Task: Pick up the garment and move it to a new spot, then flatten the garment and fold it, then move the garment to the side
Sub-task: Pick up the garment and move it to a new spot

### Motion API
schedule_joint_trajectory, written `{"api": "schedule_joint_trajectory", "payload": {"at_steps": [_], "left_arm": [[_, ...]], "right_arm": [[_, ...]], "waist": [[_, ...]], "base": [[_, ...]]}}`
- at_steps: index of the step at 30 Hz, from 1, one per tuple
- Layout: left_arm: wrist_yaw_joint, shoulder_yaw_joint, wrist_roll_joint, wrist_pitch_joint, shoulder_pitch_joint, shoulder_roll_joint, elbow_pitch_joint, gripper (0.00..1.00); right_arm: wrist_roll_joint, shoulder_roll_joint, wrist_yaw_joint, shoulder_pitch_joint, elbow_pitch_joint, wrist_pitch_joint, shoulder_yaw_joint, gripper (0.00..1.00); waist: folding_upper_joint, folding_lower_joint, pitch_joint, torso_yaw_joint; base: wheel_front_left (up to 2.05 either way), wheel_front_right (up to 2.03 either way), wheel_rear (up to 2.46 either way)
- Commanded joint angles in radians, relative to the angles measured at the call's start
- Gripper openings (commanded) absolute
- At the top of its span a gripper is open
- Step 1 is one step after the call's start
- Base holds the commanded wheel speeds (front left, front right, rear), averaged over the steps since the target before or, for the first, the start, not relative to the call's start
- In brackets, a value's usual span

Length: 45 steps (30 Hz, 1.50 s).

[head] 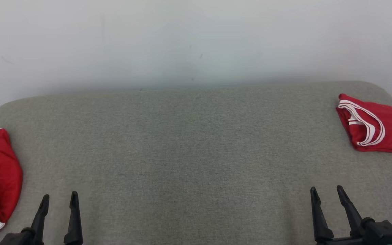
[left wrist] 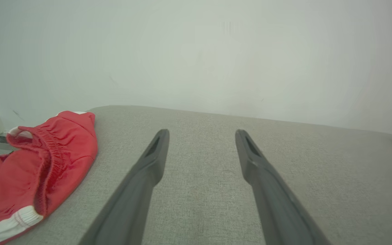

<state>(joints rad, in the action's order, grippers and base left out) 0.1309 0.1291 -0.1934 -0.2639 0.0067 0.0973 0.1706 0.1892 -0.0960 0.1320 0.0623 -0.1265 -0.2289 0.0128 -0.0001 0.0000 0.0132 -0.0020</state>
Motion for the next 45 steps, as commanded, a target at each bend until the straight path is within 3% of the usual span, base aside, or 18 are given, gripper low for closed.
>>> {"api": "schedule_joint_trajectory", "payload": {"at_steps": [1,20,27,35,45], "left_arm": [[-0.001,0.005,0.008,0.0,-0.004,-0.001,-0.001,1.0],[-0.003,0.092,-0.017,0.0,-0.051,0.005,0.025,1.0],[-0.002,0.122,-0.015,0.0,-0.048,-0.003,0.032,1.0],[-0.001,0.141,-0.012,0.0,-0.057,-0.007,0.044,1.0],[-0.001,0.165,-0.044,0.0,-0.146,-0.001,0.045,1.0]], "right_arm": [[0.004,0.005,-0.003,0.003,-0.001,-0.003,0.006,1.0],[0.012,0.012,-0.003,-0.051,-0.046,-0.018,0.047,1.0],[0.02,0.005,-0.003,-0.072,-0.071,-0.019,0.066,1.0],[0.021,-0.001,-0.003,-0.083,-0.083,-0.018,0.078,1.0],[0.001,-0.014,-0.003,-0.111,-0.061,-0.006,0.058,1.0]], "waist": [[0.0001,0.0,-0.004,0.027],[0.0001,0.0,-0.065,0.381],[0.0001,0.0,-0.073,0.468],[0.0001,0.0,-0.079,0.49],[0.0001,0.0,-0.131,0.421]], "base": [[0.0,0.0,0.0],[0.0,0.0,0.0],[0.0,0.0,0.0],[0.0,0.0,0.0],[0.0,0.0,0.0]]}}
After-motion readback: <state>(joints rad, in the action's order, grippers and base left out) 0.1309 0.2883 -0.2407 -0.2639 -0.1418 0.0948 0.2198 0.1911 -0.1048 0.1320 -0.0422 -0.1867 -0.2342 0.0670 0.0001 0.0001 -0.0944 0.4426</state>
